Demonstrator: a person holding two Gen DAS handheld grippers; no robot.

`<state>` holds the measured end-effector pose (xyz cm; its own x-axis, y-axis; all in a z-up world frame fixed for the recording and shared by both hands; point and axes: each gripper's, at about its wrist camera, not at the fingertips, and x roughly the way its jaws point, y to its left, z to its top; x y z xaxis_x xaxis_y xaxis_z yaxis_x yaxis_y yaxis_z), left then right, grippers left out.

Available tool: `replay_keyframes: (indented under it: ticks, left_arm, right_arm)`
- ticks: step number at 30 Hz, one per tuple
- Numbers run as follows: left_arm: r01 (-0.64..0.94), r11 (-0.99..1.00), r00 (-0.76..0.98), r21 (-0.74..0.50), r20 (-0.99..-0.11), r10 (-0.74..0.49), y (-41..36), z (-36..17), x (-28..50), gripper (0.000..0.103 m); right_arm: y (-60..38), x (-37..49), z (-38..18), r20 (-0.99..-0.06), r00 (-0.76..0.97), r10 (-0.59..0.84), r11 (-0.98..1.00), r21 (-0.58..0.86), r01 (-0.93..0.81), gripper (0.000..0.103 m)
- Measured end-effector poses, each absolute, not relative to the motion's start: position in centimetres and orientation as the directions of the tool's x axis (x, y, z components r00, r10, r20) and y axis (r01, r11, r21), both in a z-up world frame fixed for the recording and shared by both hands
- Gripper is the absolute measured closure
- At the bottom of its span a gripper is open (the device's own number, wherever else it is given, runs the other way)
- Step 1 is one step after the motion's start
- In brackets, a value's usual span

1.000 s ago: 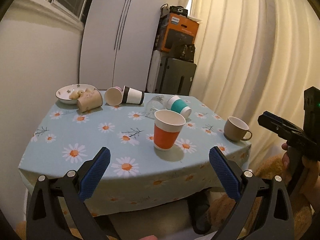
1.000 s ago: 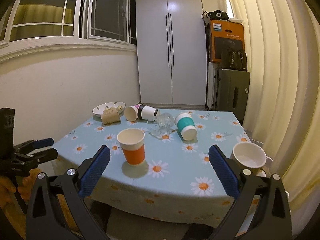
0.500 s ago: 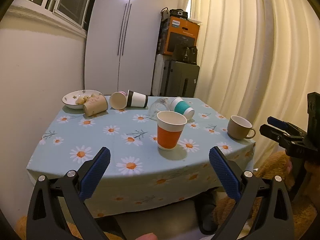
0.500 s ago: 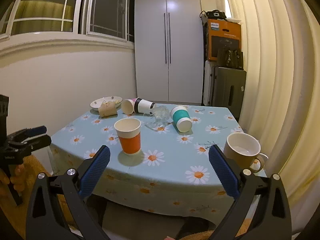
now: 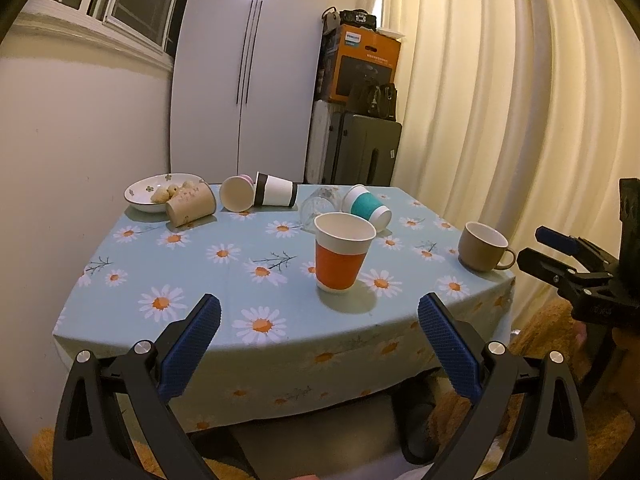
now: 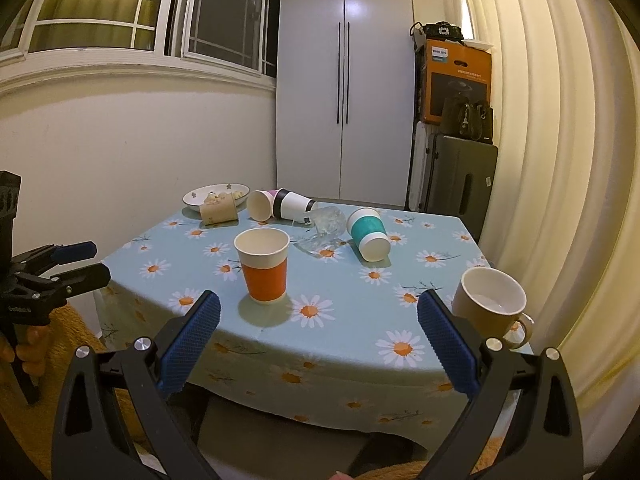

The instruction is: Flip cup upright

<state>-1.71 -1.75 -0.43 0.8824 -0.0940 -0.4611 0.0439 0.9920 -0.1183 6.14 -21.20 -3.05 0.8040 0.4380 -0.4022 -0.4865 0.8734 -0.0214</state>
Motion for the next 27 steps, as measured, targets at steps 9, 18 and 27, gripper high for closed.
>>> replay_keyframes:
  ticks: [9,18,27]
  left_arm:
    - [0.036,0.992,0.882,-0.117,-0.463,-0.087,-1.65,-0.5,-1.68,0.007]
    - [0.036,0.993,0.88,-0.114,-0.467,-0.085,-1.68,-0.71,-1.63,0.007]
    - [0.034,0.993,0.879,-0.114,-0.469,-0.084,-1.75,-0.82,-1.56,0.007]
  right_arm:
    - [-21.52,6.19,-2.9,-0.404,0.808,0.429,0.881,-0.01,-0.473,0.005]
    - [-21.67,6.34,-2.89,-0.409,0.807,0.426,0.882,-0.01,-0.471,0.005]
    - [-21.67,6.35,-2.96,-0.409,0.807,0.425,0.883,-0.01,-0.47,0.005]
